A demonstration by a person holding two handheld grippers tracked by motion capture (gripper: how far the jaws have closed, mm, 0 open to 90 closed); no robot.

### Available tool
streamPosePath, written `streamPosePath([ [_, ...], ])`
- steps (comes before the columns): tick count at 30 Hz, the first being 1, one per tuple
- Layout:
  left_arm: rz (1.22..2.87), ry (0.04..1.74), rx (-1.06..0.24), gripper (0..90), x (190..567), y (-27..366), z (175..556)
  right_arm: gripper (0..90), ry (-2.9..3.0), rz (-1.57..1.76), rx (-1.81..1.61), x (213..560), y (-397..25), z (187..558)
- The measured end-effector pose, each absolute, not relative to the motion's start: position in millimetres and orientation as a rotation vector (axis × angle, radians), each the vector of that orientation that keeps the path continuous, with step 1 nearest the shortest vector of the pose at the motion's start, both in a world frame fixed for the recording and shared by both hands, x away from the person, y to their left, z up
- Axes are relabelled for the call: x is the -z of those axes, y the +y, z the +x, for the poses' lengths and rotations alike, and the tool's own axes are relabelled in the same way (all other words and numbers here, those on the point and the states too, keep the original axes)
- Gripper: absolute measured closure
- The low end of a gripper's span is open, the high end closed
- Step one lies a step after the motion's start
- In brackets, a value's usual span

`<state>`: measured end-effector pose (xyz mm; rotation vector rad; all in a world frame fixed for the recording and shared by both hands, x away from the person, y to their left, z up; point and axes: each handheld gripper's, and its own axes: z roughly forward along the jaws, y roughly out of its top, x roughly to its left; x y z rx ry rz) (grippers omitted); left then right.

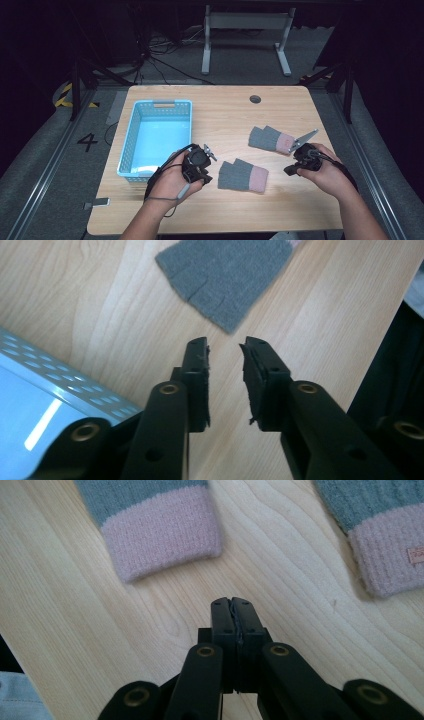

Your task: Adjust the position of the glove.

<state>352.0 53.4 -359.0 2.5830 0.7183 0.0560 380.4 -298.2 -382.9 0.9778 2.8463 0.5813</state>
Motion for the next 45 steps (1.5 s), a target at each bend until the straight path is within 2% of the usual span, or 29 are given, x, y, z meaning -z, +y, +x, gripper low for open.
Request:
streamPosePath([
  [2, 2.575, 0.716, -0.055, 77.7, 357.6, 54.1, 351.1, 89.8, 2.847, 0.977, -0.581, 382.8, -297.8, 380.1],
  [4, 2.561, 0.722, -0.061, 84.5, 355.3, 54.7, 349.6, 89.9, 2.853, 0.970, -0.584, 382.2, -295.7, 378.9],
  [9, 2.576, 0.717, -0.061, 89.5, 355.3, 53.4, 349.8, 89.9, 2.861, 0.950, -0.596, 381.0, -291.6, 377.0],
  [24, 2.597, 0.686, -0.050, 89.9, 357.9, 40.8, 350.9, 89.9, 2.918, 0.860, -0.624, 385.9, -267.8, 364.0],
  [33, 2.605, 0.675, -0.026, 89.8, 363.5, 35.5, 351.3, 89.9, 3.008, 0.740, -0.652, 403.2, -237.7, 357.8],
  [45, 2.611, 0.672, -0.023, 89.8, 364.7, 34.4, 351.1, 89.9, 3.058, 0.670, -0.673, 420.4, -218.3, 355.5],
])
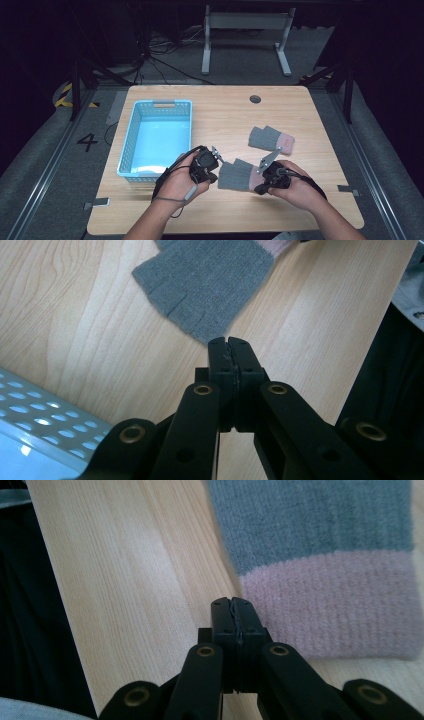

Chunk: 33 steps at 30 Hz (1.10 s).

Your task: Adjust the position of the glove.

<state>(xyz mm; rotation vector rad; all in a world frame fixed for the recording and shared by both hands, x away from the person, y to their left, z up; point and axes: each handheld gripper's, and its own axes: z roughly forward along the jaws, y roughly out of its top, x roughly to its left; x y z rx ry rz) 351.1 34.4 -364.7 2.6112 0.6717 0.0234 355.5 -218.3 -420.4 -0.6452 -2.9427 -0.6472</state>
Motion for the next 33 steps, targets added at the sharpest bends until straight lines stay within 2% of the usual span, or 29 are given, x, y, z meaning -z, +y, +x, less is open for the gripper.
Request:
streamPosePath([
  [33, 2.607, 0.680, -0.014, 88.5, 365.1, 35.4, 352.5, 89.9, -2.960, -0.790, 0.598, 427.7, -235.5, 368.0],
])
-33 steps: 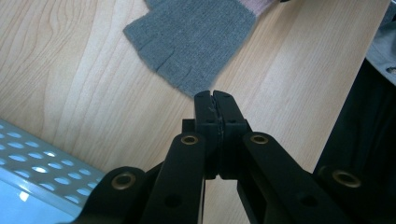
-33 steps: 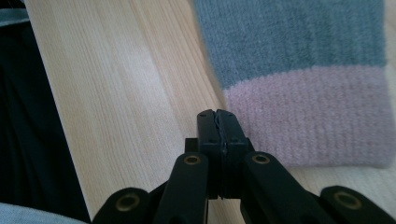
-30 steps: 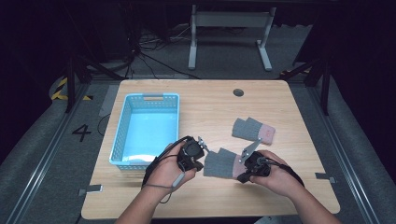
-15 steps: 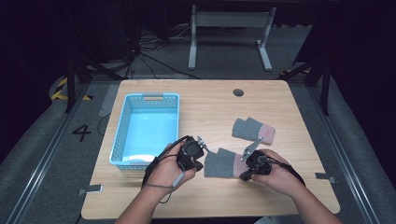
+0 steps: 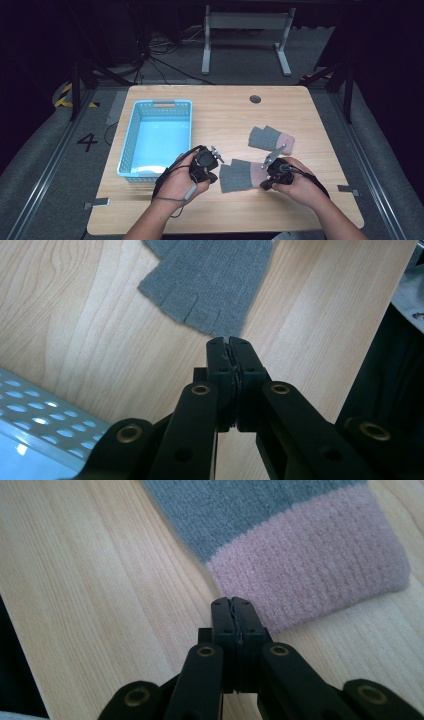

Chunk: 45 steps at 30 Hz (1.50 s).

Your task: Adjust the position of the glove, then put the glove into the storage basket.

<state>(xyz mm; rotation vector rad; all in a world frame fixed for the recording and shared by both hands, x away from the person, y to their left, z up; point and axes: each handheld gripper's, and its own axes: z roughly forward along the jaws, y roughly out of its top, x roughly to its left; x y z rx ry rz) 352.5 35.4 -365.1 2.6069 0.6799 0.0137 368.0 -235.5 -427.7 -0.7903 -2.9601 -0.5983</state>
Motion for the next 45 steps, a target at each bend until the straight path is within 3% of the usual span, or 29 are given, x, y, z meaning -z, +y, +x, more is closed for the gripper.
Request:
streamPosePath([
  [11, 2.572, 0.696, 0.008, 84.3, 361.3, 39.8, 354.0, 89.5, -2.937, -0.784, 0.702, 405.7, -245.2, 362.5],
  [28, 2.539, 0.729, 0.015, 80.6, 357.3, 47.0, 355.0, 81.6, -2.906, -0.960, 0.868, 382.5, -279.3, 369.9],
  [45, 2.508, 0.734, 0.010, 79.2, 350.4, 53.8, 354.5, 72.7, -2.905, -1.148, 0.868, 367.8, -293.8, 418.3],
])
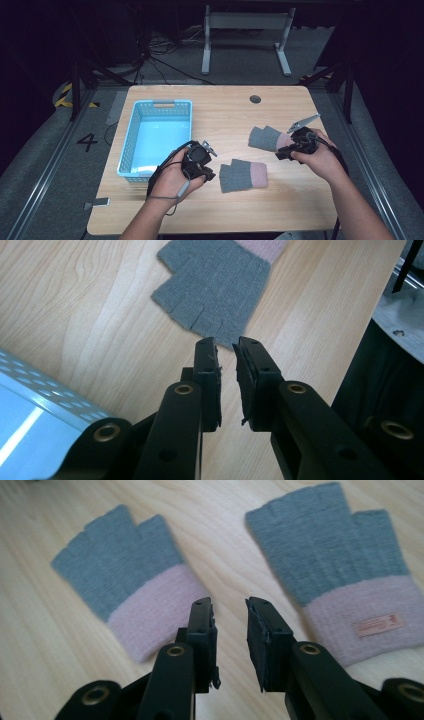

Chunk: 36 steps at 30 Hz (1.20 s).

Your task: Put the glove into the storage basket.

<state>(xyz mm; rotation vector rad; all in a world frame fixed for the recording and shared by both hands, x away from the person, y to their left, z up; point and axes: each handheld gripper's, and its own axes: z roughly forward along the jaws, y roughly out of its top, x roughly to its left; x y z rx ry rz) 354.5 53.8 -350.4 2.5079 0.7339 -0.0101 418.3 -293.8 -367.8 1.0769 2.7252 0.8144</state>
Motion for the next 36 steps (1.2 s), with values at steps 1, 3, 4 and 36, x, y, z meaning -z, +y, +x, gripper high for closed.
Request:
streamPosePath([
  [1, 2.508, 0.734, 0.008, 79.2, 350.1, 54.2, 354.9, 72.2, 2.718, 1.087, -0.812, 367.4, -294.9, 422.1],
  [3, 2.505, 0.733, 0.006, 79.0, 349.7, 54.9, 355.5, 71.6, 2.703, 1.104, -0.813, 367.4, -297.3, 429.8],
  [4, 2.505, 0.733, 0.006, 78.9, 349.5, 55.4, 355.7, 71.2, 2.700, 1.115, -0.806, 367.4, -298.4, 432.5],
  [36, 2.470, 0.757, 0.038, 75.4, 348.7, 61.5, 356.2, 54.6, 2.670, 1.205, -0.631, 396.4, -312.8, 508.3],
])
